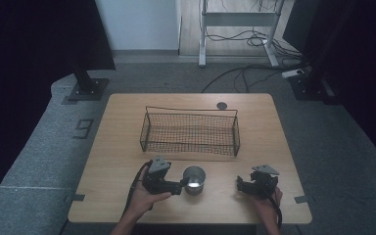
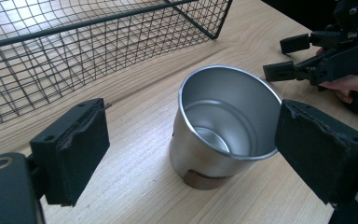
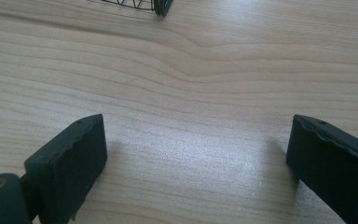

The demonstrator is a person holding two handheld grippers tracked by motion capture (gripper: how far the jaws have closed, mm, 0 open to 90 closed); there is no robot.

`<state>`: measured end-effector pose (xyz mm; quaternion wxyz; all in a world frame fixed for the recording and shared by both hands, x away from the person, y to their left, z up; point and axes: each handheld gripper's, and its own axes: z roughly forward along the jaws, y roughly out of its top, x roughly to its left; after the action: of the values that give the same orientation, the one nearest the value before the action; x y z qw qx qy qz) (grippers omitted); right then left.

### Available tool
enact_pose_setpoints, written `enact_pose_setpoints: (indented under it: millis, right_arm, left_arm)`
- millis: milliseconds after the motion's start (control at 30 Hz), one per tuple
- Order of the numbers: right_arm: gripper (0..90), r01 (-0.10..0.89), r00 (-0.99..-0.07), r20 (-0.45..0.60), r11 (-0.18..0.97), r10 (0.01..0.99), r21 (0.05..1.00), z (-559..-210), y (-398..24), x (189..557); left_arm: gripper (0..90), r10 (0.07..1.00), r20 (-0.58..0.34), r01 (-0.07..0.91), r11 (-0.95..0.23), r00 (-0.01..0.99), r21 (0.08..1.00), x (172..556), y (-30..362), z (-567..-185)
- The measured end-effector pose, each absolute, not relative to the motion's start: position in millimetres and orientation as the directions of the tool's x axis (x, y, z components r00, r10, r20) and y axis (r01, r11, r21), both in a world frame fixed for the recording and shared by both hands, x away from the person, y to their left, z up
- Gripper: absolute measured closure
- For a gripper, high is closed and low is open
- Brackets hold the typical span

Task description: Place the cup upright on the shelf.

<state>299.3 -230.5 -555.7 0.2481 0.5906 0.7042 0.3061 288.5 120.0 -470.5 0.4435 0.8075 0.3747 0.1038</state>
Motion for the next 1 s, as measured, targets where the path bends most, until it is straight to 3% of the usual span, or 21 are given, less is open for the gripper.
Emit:
enact_pose_setpoints:
  millis: [300, 1000]
  right_arm:
    - [4.9, 0.680, -0.179, 0.013, 0.114, 0.984, 0.724, -555.6, -230.5, 299.3]
    - [5.9, 0.679, -0.174, 0.014, 0.109, 0.985, 0.726, -555.7, -230.7, 298.7]
  left_arm:
    - [10.2, 0.683, -0.159, 0.516, -0.357, 0.713, 0.779, 289.1, 103.3, -475.3]
    - [0.7, 0.683, -0.120, 0.517, -0.412, 0.720, 0.750, 290.7, 70.7, -495.9]
